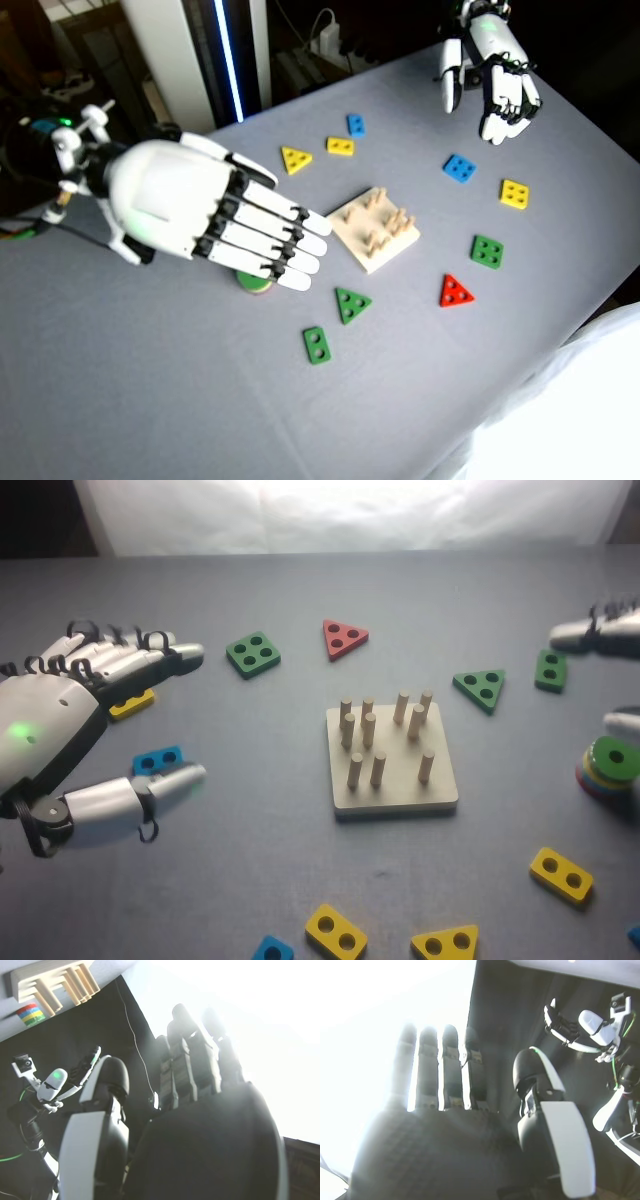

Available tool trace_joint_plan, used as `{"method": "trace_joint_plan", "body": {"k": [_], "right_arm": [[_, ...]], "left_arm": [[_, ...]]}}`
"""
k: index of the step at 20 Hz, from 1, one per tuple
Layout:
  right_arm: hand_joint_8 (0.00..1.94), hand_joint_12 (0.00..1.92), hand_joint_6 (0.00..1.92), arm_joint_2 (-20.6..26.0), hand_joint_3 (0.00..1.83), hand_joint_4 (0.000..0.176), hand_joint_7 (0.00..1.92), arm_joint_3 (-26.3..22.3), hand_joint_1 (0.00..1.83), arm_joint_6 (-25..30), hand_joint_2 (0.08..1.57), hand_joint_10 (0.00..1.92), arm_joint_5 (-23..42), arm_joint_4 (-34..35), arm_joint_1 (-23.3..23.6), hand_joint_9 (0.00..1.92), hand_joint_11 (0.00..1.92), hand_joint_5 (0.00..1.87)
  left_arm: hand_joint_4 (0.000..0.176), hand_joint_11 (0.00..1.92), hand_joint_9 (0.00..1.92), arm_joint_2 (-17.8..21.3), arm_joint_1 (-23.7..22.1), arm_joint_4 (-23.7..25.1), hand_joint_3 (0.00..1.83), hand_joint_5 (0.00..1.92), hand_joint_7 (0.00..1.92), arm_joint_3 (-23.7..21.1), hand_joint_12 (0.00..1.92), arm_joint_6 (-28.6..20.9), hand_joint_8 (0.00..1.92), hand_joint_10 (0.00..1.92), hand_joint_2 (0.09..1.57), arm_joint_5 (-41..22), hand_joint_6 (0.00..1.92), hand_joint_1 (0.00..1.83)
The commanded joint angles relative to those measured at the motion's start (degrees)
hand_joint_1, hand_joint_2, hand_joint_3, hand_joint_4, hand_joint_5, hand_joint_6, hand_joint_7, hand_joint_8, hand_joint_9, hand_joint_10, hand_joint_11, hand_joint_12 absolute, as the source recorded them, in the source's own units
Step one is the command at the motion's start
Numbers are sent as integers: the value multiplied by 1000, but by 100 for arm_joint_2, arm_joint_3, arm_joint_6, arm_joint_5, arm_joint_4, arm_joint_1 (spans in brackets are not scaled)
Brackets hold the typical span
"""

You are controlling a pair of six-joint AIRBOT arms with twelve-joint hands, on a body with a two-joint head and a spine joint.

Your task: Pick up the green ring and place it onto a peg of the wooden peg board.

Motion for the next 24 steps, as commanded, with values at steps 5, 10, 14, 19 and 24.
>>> {"method": "trace_joint_plan", "body": {"k": [5, 10, 14, 19, 24], "right_arm": [[0, 866, 2, -101, 1, 92, 562, 201, 775, 33, 1143, 2, 5, 19, 75, 686, 395, 373], [2, 931, 0, -214, 0, 69, 564, 392, 958, -78, 949, 7, -910, -100, 124, 709, 431, 333], [1, 1055, 1, -428, 0, 98, 568, 604, 958, -130, 925, 5, -1366, -143, 228, 720, 436, 330], [3, 1286, 1, -556, 0, 103, 610, 722, 1011, -666, 950, 32, -1992, -185, 519, 811, 452, 412], [11, 1304, 6, -639, 2, 82, 672, 825, 986, -756, 984, 43, -2156, -212, 643, 860, 441, 547]], "left_arm": [[80, 0, 170, -38, -49, 69, 2, 355, 194, 15, 624, -6, 1, 11, 1024, -664, 1, 615], [81, 0, 157, -74, -46, 65, 2, 364, 198, 18, 490, -18, 0, 0, 1035, -657, 0, 586], [95, 0, 179, -71, -46, 66, 2, 335, 199, 23, 589, -22, 0, 3, 1041, -652, 0, 594], [76, 0, 188, -120, -32, 59, 0, 363, 219, 41, 595, -58, 1, 1, 1053, -630, 2, 597], [69, 0, 209, -124, -22, 61, 2, 388, 228, 42, 518, -73, 1, 3, 1069, -626, 2, 563]]}}
